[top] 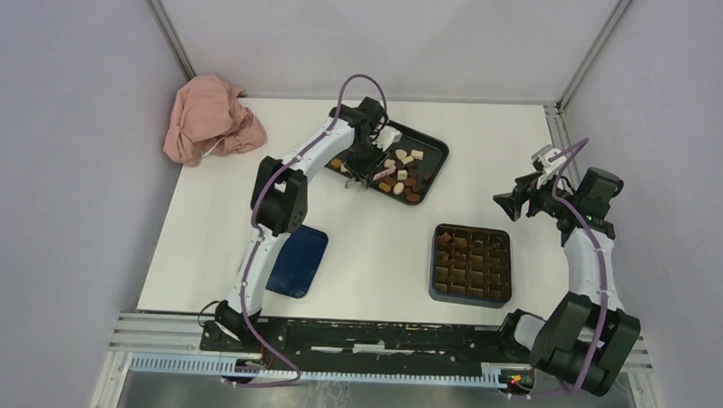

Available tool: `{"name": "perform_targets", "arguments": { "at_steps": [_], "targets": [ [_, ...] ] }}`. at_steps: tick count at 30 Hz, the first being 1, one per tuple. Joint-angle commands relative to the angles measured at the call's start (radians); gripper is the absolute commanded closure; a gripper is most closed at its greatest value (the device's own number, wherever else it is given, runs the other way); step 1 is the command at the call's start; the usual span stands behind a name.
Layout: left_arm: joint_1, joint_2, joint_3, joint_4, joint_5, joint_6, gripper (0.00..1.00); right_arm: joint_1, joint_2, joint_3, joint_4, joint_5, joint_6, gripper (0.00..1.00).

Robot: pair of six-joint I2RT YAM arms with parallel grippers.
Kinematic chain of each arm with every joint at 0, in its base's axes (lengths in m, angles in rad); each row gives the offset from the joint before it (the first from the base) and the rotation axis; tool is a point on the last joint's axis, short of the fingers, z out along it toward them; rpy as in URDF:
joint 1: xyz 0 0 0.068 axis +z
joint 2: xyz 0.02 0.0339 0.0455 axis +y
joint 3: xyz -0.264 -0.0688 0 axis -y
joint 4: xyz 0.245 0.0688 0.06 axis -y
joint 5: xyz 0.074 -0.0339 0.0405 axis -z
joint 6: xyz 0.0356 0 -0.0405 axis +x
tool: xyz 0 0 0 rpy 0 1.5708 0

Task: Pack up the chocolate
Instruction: Pick up the fake chocolate from the plate.

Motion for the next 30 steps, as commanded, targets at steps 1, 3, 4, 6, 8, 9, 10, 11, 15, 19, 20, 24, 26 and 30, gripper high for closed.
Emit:
{"name": "perform_targets", "arguments": {
  "at_steps": [1,3,4,6,8,9,10,11,15,19,20,24,26,30],
  "targets": [
    [0.0,0.021,0.04,0.038,0.01,-0.019,0.55,0.004,-0.002,0.029,0.015,-0.018,-0.011,0.2],
    [0.0,0.022,0.04,0.038,0.01,-0.023,0.55,0.004,-0.001,0.031,0.014,-0.018,-0.011,0.2],
    [0.001,0.022,0.041,0.038,0.01,-0.025,0.55,0.004,-0.003,0.031,0.013,-0.018,-0.012,0.2],
    [0.001,0.025,0.045,0.038,0.01,-0.027,0.55,0.003,-0.002,0.031,0.012,-0.018,-0.014,0.2],
    [0.0,0.028,0.049,0.038,0.01,-0.028,0.55,0.003,-0.004,0.031,0.012,-0.016,-0.013,0.2],
    [0.0,0.03,0.051,0.039,0.011,-0.029,0.55,0.003,-0.005,0.031,0.01,-0.017,-0.014,0.21],
    [0.001,0.029,0.051,0.039,0.013,-0.031,0.55,0.003,-0.005,0.031,0.011,-0.017,-0.015,0.21],
    [0.001,0.026,0.052,0.039,0.016,-0.03,0.55,0.003,-0.005,0.032,0.01,-0.016,-0.015,0.2],
    [0.006,0.014,0.052,0.038,0.045,-0.042,0.59,0.003,-0.005,0.033,0.009,-0.017,-0.017,0.2],
    [0.009,0.006,0.053,0.038,0.054,-0.06,0.6,0.004,-0.003,0.033,0.009,-0.018,-0.016,0.21],
    [0.011,0.007,0.052,0.039,0.057,-0.064,0.6,0.003,-0.003,0.033,0.009,-0.018,-0.016,0.2],
    [0.011,0.025,0.065,0.025,0.059,-0.083,0.6,0.003,-0.003,0.033,0.009,-0.018,-0.017,0.2],
    [0.011,0.037,0.072,0.016,0.059,-0.091,0.59,0.003,-0.003,0.032,0.009,-0.017,-0.016,0.2],
    [0.011,0.046,0.072,0.015,0.059,-0.105,0.58,0.003,-0.002,0.033,0.01,-0.018,-0.017,0.2]
  ]
}}
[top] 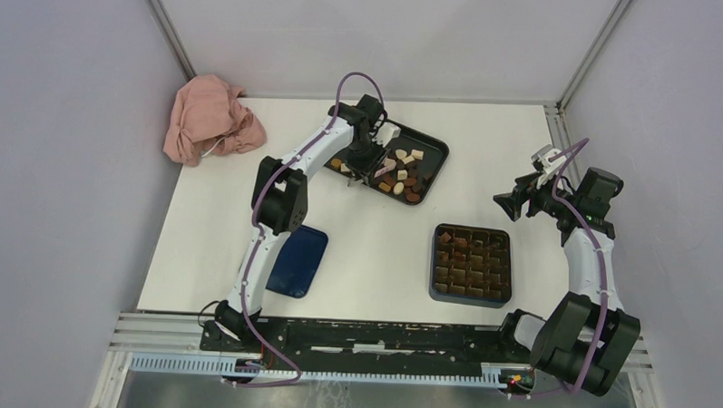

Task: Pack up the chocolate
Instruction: Pick up the fake chocolate from the plate.

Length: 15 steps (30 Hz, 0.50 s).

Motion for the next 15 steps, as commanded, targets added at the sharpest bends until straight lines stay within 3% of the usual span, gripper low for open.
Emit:
{"name": "perform_targets", "arguments": {
  "at_steps": [1,10,15],
  "targets": [
    [0.001,0.029,0.035,0.016,0.031,-0.044,0.58,0.002,-0.002,0.033,0.009,-0.018,-0.016,0.2],
    [0.002,-0.002,0.016,0.018,0.038,-0.058,0.76,0.003,-0.003,0.034,0.008,-0.018,-0.017,0.2],
    [0.006,-0.079,-0.074,0.061,0.039,-0.074,0.83,0.003,-0.006,0.034,0.006,-0.018,-0.019,0.21]
  ]
}}
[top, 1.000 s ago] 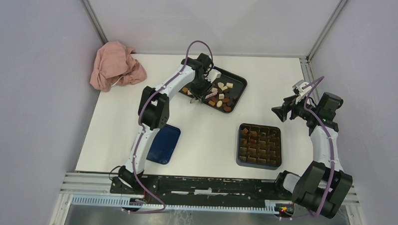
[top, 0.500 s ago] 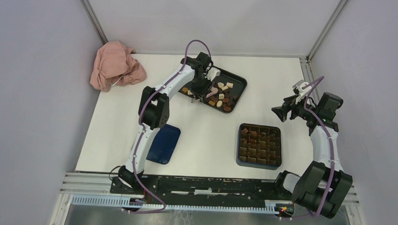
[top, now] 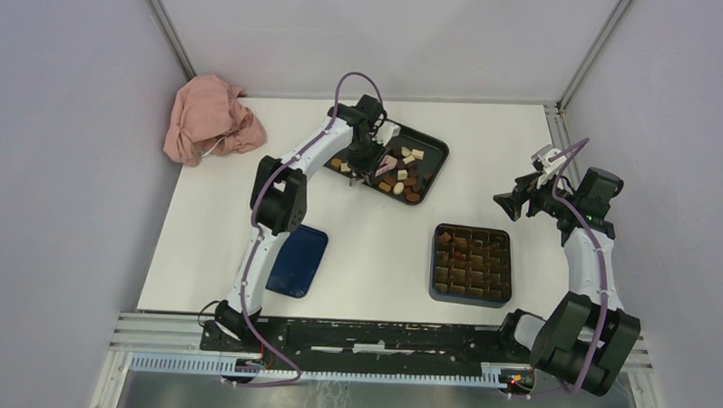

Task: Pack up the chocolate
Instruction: Pick up the fake chocolate from the plate, then place the fake chocolate in the packing box.

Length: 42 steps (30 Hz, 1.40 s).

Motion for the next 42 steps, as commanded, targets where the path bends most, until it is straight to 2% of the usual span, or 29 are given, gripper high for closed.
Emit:
{"name": "perform_targets", "arguments": {
  "at_steps": [1,8,15,25,28,33,37,42],
  "targets": [
    [0.007,-0.095,-0.081,0.043,0.027,-0.046,0.84,0.003,-0.006,0.034,0.006,-0.018,-0.019,0.2],
    [0.012,-0.236,-0.233,0.122,0.018,-0.073,0.91,0.003,-0.008,0.034,0.007,-0.02,-0.018,0.21],
    [0.012,-0.4,-0.409,0.201,0.034,-0.094,0.93,0.003,-0.008,0.032,0.006,-0.021,-0.017,0.21],
    [-0.011,-0.649,-0.721,0.373,0.229,-0.117,0.93,0.004,-0.006,0.031,0.009,-0.018,-0.016,0.21],
    [-0.068,-0.74,-0.821,0.443,0.279,-0.151,0.93,0.003,-0.005,0.031,0.01,-0.014,-0.017,0.2],
    [-0.209,-0.819,-0.906,0.53,0.263,-0.179,0.93,0.003,-0.003,0.031,0.009,-0.006,-0.019,0.21],
    [-0.325,-0.82,-0.929,0.589,0.234,-0.203,0.92,0.003,-0.002,0.031,0.01,-0.001,-0.022,0.2],
    [-0.446,-0.756,-0.881,0.601,0.157,-0.212,0.92,0.003,0.0,0.031,0.008,0.006,-0.023,0.21]
  ]
}}
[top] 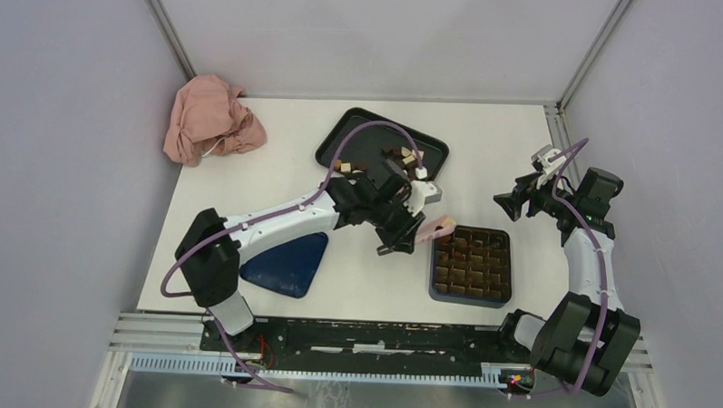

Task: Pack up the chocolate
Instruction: Place the fake chocolate in the packing box.

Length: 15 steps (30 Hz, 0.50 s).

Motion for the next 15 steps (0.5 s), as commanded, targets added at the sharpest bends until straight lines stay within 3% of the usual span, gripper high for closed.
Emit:
{"name": "perform_targets", "arguments": {
  "at_steps": [1,15],
  "targets": [
    [-0.082,0.048,0.052,0.076,-0.051,-0.048,0.92,0.003,0.0,0.031,0.01,0.004,-0.017,0.2],
    [-0.219,0.299,0.296,-0.028,-0.147,-0.034,0.89,0.003,0.001,0.031,0.012,0.013,-0.018,0.21]
  ]
}}
